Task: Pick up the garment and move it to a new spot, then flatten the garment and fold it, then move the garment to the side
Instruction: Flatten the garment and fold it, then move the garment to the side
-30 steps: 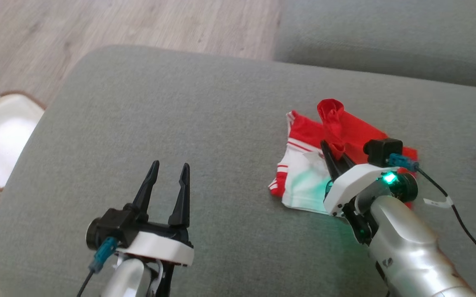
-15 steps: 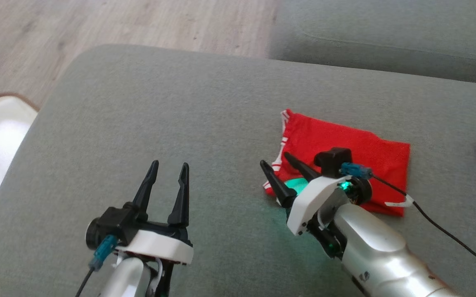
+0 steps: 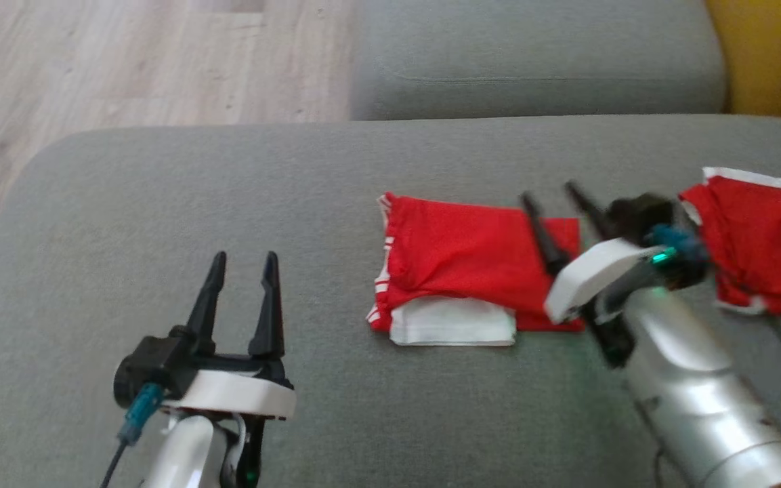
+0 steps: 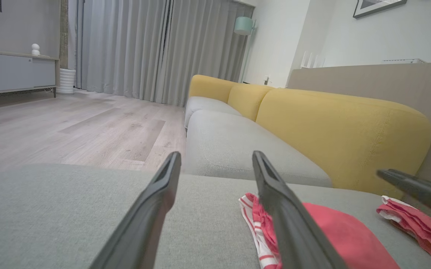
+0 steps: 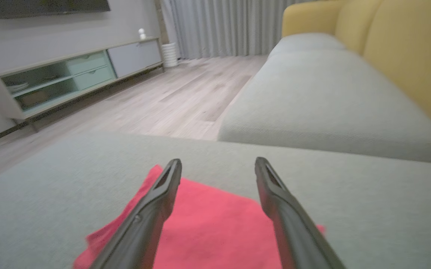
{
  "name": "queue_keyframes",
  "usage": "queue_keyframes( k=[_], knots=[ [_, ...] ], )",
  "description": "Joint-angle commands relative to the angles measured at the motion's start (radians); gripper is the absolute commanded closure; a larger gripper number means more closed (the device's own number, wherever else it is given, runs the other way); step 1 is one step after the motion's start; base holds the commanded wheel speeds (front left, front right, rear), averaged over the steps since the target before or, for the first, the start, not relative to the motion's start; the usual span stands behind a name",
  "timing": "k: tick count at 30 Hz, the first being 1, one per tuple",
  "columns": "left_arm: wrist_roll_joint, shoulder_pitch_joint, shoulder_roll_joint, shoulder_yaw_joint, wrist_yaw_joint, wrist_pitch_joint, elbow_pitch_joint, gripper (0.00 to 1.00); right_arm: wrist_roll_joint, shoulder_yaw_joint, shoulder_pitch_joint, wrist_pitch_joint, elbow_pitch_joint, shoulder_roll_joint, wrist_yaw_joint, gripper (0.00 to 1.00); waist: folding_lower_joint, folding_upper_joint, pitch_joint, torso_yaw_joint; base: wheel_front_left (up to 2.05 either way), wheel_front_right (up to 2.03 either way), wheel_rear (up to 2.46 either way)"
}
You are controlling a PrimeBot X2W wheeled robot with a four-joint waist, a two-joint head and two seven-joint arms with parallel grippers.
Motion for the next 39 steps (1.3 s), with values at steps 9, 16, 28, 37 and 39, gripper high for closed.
queue_keyframes(
  k=[9, 16, 28, 37, 39],
  knots=[
    [0.02, -0.013, 0.004, 0.086, -0.004, -0.008, -0.055, 0.0, -0.269, -0.282, 0.164, -0.014, -0.263, -0.03, -0.001, 0.0, 0.0, -0.0001, -0.01, -0.087, 0.0, 0.0, 0.0],
    [0.059, 0.022, 0.001, 0.113, -0.019, -0.008, -0.069, 0.0, -0.398, -0.426, 0.352, -0.014, -0.459, 0.033, -0.001, 0.0, 0.0, -0.0001, -0.013, -0.121, 0.0, 0.0, 0.0],
    [0.068, 0.084, -0.002, 0.135, -0.023, -0.008, -0.087, 0.0, -0.335, -0.416, 0.497, 0.001, -0.581, 0.041, -0.001, 0.0, 0.0, -0.0001, -0.01, -0.138, 0.0, 0.0, 0.0],
    [0.069, 0.039, -0.002, 0.09, -0.022, -0.008, -0.091, 0.0, -0.354, -0.41, 0.432, 0.094, -0.556, 0.042, -0.001, 0.0, 0.0, -0.0001, 0.055, -0.098, 0.0, 0.0, 0.0],
    [0.069, 0.022, -0.002, 0.075, -0.024, -0.008, -0.09, 0.0, -0.347, -0.404, 0.402, 0.116, -0.529, 0.042, -0.001, 0.0, 0.0, -0.0001, 0.079, -0.081, 0.0, 0.0, 0.0]
  ],
)
